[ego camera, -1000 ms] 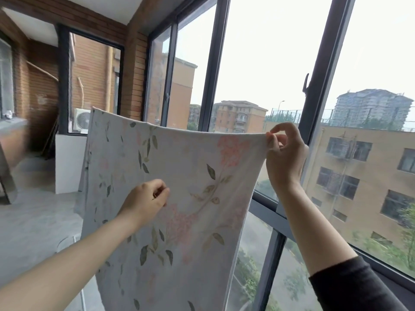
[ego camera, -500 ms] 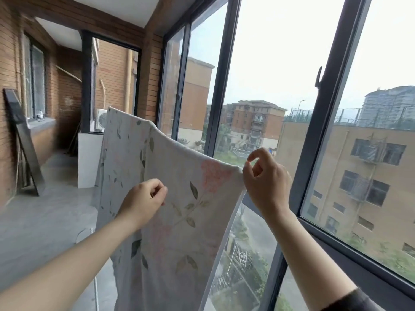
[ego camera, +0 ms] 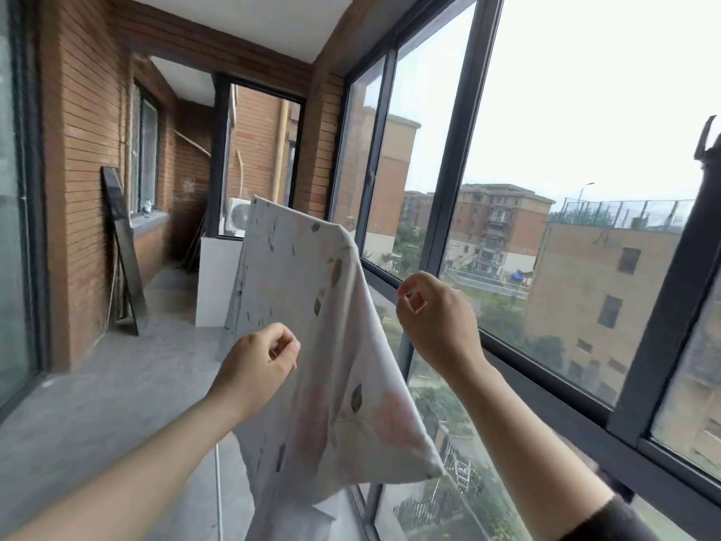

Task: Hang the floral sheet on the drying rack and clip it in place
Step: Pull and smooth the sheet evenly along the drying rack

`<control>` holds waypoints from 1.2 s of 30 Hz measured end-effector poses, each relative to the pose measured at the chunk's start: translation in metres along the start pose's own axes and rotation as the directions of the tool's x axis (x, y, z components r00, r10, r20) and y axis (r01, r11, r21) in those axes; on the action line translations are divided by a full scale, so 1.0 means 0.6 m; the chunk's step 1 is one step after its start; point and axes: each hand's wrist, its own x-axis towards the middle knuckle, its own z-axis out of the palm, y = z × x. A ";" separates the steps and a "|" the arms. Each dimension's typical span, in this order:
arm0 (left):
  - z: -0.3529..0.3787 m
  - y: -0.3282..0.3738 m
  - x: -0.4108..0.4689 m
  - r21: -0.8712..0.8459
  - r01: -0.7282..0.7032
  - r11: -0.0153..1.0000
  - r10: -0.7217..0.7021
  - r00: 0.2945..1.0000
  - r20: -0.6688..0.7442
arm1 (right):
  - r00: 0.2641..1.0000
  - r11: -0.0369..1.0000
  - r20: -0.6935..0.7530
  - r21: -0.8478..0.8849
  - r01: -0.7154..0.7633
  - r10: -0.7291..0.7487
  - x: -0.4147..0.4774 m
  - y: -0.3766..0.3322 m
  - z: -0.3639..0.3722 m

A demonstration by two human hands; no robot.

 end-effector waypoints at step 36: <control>-0.093 -0.360 0.615 0.012 -0.229 0.973 0.227 0.971 0.077 | 0.953 0.750 0.285 -0.652 0.115 0.102 0.494 -0.098 0.460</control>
